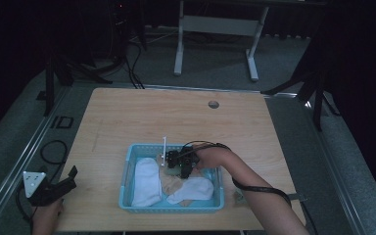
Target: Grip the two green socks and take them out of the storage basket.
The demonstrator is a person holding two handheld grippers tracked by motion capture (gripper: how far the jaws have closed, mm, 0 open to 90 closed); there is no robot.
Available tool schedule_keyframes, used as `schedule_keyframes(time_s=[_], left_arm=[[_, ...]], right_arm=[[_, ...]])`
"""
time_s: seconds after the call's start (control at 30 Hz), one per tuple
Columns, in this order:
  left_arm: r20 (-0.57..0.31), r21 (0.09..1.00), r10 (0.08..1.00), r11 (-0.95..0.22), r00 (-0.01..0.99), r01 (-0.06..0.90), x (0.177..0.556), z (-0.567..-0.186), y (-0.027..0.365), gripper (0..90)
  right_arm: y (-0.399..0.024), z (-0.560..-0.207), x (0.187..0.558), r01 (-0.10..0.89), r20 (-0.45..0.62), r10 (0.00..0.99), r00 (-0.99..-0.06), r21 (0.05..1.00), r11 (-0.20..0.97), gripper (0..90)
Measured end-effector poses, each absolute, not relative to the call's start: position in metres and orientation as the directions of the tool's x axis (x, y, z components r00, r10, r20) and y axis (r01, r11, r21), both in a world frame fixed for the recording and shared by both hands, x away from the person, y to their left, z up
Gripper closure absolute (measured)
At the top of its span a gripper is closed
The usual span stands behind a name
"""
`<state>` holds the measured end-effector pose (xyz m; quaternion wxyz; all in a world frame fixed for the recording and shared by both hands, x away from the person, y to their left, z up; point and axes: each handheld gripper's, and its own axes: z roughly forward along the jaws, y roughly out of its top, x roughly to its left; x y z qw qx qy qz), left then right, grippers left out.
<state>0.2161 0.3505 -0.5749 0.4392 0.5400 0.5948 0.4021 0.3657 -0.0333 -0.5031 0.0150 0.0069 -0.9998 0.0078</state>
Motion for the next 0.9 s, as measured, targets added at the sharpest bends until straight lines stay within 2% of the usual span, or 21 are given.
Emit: schedule_keyframes(time_s=[0.07, 0.5, 0.73, 0.9], left_arm=[[-0.09, 0.952, 0.995, 0.095, -0.031, 0.291, 0.216, -0.575, 0.351, 0.7], [-0.091, 0.952, 0.995, 0.097, -0.034, 0.292, 0.216, -0.575, 0.351, 0.7], [-0.089, 0.952, 0.996, 0.094, -0.032, 0.29, 0.216, -0.575, 0.351, 0.7], [-0.089, 0.952, 0.995, 0.096, -0.035, 0.291, 0.216, -0.575, 0.35, 0.7]], right_arm=[[-0.035, -0.5, 0.366, -0.013, 0.024, -0.013, -1.0, -0.012, 1.0, 84.2], [-0.039, -0.467, 0.359, -0.049, -0.003, -0.049, -0.999, 0.012, 0.999, 85.2], [-0.047, -0.427, 0.358, -0.049, -0.053, -0.045, -0.998, 0.077, 0.996, 85.2], [-0.053, -0.413, 0.356, -0.052, -0.062, -0.047, -0.997, 0.082, 0.995, 85.2]])
